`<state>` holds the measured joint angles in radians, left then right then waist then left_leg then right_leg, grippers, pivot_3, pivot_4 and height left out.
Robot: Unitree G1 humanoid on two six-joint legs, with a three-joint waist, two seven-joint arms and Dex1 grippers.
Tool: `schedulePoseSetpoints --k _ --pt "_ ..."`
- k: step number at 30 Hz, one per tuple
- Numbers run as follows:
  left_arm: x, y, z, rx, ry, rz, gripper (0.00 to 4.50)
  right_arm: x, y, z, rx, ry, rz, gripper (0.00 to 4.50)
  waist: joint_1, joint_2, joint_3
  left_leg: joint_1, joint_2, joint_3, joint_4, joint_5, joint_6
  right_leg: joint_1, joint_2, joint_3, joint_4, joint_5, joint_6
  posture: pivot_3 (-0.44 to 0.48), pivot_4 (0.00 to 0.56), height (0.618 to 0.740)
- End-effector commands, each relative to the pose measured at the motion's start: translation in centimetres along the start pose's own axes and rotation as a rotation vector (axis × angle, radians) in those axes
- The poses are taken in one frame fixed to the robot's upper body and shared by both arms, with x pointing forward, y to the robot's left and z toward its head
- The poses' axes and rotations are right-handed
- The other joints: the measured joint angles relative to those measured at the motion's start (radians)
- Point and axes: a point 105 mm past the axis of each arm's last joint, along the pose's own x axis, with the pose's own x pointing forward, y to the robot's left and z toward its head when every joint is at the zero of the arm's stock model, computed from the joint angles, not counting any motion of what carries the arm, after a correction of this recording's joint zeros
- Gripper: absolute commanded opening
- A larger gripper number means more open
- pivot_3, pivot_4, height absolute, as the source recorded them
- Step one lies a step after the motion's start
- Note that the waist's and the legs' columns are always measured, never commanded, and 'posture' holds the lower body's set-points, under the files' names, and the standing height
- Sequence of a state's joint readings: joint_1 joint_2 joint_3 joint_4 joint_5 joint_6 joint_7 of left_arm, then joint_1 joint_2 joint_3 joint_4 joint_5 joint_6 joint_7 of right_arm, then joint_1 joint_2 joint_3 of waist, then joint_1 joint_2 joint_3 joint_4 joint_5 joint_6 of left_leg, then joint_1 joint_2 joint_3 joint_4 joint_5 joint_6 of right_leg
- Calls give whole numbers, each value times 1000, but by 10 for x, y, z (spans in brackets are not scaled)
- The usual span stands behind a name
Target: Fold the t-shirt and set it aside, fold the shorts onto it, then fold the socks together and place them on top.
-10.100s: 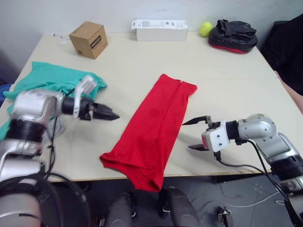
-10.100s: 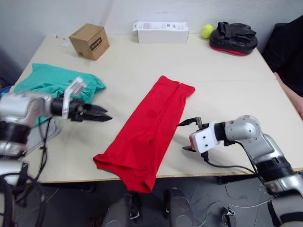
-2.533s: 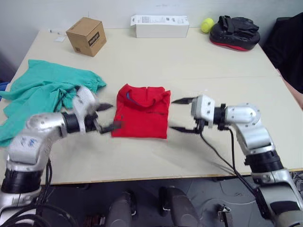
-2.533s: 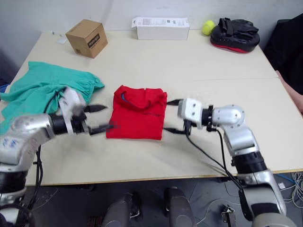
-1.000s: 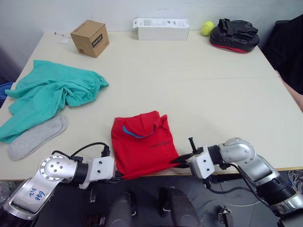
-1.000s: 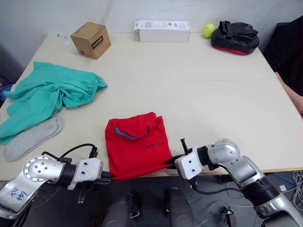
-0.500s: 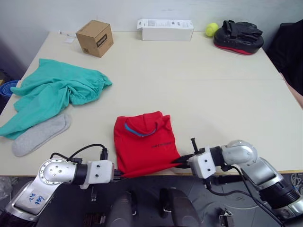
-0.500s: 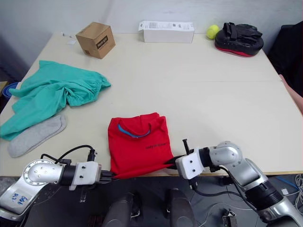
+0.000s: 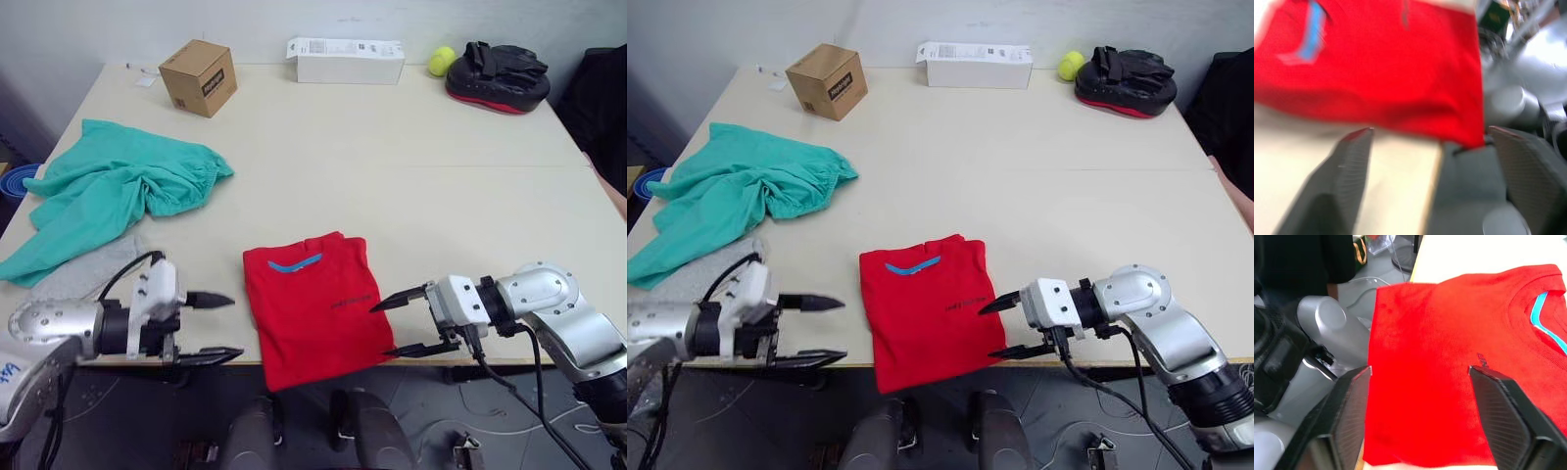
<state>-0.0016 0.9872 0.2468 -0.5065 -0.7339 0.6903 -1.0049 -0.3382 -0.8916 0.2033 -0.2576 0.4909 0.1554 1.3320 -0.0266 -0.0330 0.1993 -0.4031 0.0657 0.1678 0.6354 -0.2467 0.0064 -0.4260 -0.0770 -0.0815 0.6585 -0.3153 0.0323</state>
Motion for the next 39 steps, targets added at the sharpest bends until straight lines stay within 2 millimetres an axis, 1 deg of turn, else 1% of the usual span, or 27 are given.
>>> schedulePoseSetpoints --k 1,2,4,7,9,10,12,14,15,18,21,25,26,28,29,30,31,33,34,35,36,37,38,39 --pt "16 3 18 -37 -69 -27 4362 -2 -24 20 35 -67 -78 2779 -1 0 0 0 0 0 0 1 1 0 0 0 0 0 0 0 150 740" --pt "22 7 22 -49 -77 -26 4118 1 -29 20 52 -71 -87 2554 -2 0 0 0 0 0 0 1 1 0 0 0 0 0 0 0 150 740" --pt "35 8 21 -48 -58 -57 3585 10 -40 19 81 -74 -99 1903 -3 -1 0 0 0 0 0 2 0 0 1 0 1 1 1 0 150 740" --pt "52 14 4 -34 26 -55 2570 28 -49 12 89 -56 -108 767 -4 -1 0 1 0 0 -1 4 -5 -1 3 1 2 1 2 0 150 740" --pt "64 18 -14 -31 92 -60 1905 46 -52 4 72 -34 -106 77 -3 -1 0 -1 1 1 -1 4 -6 -2 3 1 1 1 2 0 150 740" --pt "68 19 -22 -22 123 -65 1586 55 -52 0 64 -23 -98 0 -4 -1 0 -1 1 1 -1 4 -6 -2 4 1 1 1 2 0 150 740" --pt "74 22 -31 -5 158 -65 899 65 -53 -7 53 1 -92 0 -4 -1 0 -1 1 1 0 3 -6 -3 4 1 1 1 2 0 150 740" --pt "79 28 -38 3 186 -49 222 72 -55 -20 47 46 -99 0 -3 -1 0 -2 1 1 1 3 -6 -3 3 1 2 1 2 0 150 740" --pt "80 30 -41 7 194 -45 35 74 -55 -24 44 61 -101 0 -1 -1 -1 -2 1 1 2 3 -5 -2 3 1 2 1 2 0 150 740" --pt "86 41 -44 7 203 6 35 75 -63 -36 33 103 -136 0 -1 -1 -1 -2 -1 1 3 4 -2 -1 0 1 2 1 2 0 150 740" --pt "87 44 -44 25 203 10 35 65 -93 -44 100 103 -284 0 -3 -2 -1 -1 0 1 7 3 0 1 0 1 2 2 3 0 150 740" --pt "84 44 -46 28 201 8 35 44 -133 -54 190 110 -462 0 -4 -2 -1 -1 0 1 9 3 0 1 -1 1 4 4 2 0 150 740" --pt "84 43 -46 29 201 8 35 41 -138 -55 203 110 -484 0 -4 -2 -1 -1 0 1 10 3 0 1 -1 1 4 4 2 0 150 740" --pt "84 44 -47 30 197 15 35 29 -154 -63 205 157 -568 0 -6 -2 -2 -1 0 1 9 3 0 1 -1 1 4 4 2 0 150 740" --pt "84 44 -47 30 195 18 35 24 -159 -65 201 173 -594 0 -7 -2 -2 -1 0 1 9 3 -1 1 -1 1 4 4 2 0 150 740" --pt "84 45 -47 33 191 23 35 20 -164 -64 204 165 -614 0 -8 -1 -2 -1 0 1 9 3 -1 1 -1 1 4 4 2 0 150 740" --pt "84 46 -46 34 184 29 35 19 -167 -57 197 124 -618 0 -8 -1 -2 -1 0 1 9 3 -1 1 -1 1 4 4 2 0 150 740" --pt "84 48 -44 35 171 40 35 20 -168 -32 180 -4 -580 0 -7 -1 -2 -1 0 1 9 3 -1 1 -1 1 4 4 2 0 150 740" --pt "84 48 -43 35 164 43 35 22 -165 -21 175 -58 -547 0 -7 -1 -2 -1 0 1 9 3 0 1 -1 1 4 4 2 0 150 740" --pt "84 48 -42 35 161 45 35 24 -163 -14 174 -89 -524 0 -7 -1 -2 -1 0 1 9 3 0 1 -1 1 4 4 3 0 150 740" --pt "83 49 -42 33 156 48 35 29 -156 -1 163 -136 -472 0 -8 -1 -2 -1 0 1 9 3 0 1 0 1 4 4 3 0 150 740" --pt "83 50 -41 33 152 50 35 35 -144 11 152 -173 -406 0 -8 -1 -2 -1 0 1 9 3 0 1 0 1 4 4 3 0 150 740" --pt "83 50 -41 33 150 52 35 42 -131 18 144 -194 -344 0 -7 -1 -2 -1 1 1 8 3 0 1 0 1 5 4 3 0 150 740" --pt "83 50 -40 33 148 53 35 49 -118 21 138 -195 -290 0 -6 -1 -2 -1 1 0 8 3 -1 1 0 1 5 4 3 0 150 740"
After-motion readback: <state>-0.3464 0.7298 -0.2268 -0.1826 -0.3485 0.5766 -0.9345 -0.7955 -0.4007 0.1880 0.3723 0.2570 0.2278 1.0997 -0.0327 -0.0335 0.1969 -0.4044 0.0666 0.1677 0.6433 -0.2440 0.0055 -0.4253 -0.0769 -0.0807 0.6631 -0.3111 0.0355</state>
